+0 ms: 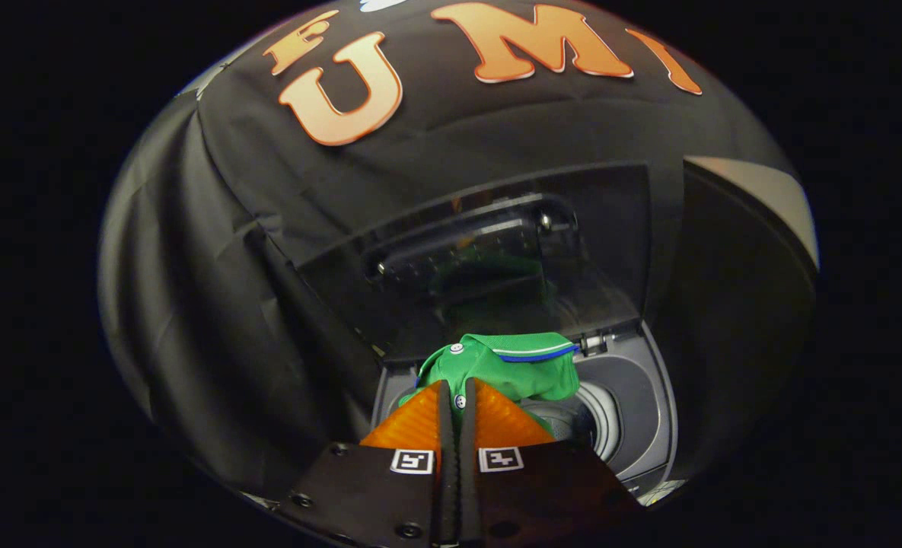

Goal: Put the clothes into the washing machine and then close the washing machine lid.

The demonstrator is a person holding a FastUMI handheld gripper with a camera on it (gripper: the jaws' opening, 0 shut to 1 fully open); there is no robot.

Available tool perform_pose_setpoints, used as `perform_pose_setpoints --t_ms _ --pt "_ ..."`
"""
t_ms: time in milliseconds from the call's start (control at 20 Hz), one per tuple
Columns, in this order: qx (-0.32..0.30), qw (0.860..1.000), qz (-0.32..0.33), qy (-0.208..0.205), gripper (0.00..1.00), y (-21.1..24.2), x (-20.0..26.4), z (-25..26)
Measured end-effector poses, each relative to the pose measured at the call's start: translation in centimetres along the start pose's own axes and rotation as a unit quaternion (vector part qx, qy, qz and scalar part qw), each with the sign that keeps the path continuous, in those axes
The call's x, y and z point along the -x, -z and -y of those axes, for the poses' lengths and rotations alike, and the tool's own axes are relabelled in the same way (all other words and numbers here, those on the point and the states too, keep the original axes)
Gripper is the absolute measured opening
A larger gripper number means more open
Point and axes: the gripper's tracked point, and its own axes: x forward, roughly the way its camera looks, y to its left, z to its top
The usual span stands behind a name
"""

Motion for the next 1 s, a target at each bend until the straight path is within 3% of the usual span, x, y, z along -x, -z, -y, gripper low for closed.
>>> perform_pose_setpoints --t_ms 400,1000 --pt "-0.014 0.997 -0.067 0.046 0.08 7.6 -8.1 4.1" --pt "0.009 0.987 -0.134 0.090 0.08 12.7 -11.4 6.4"
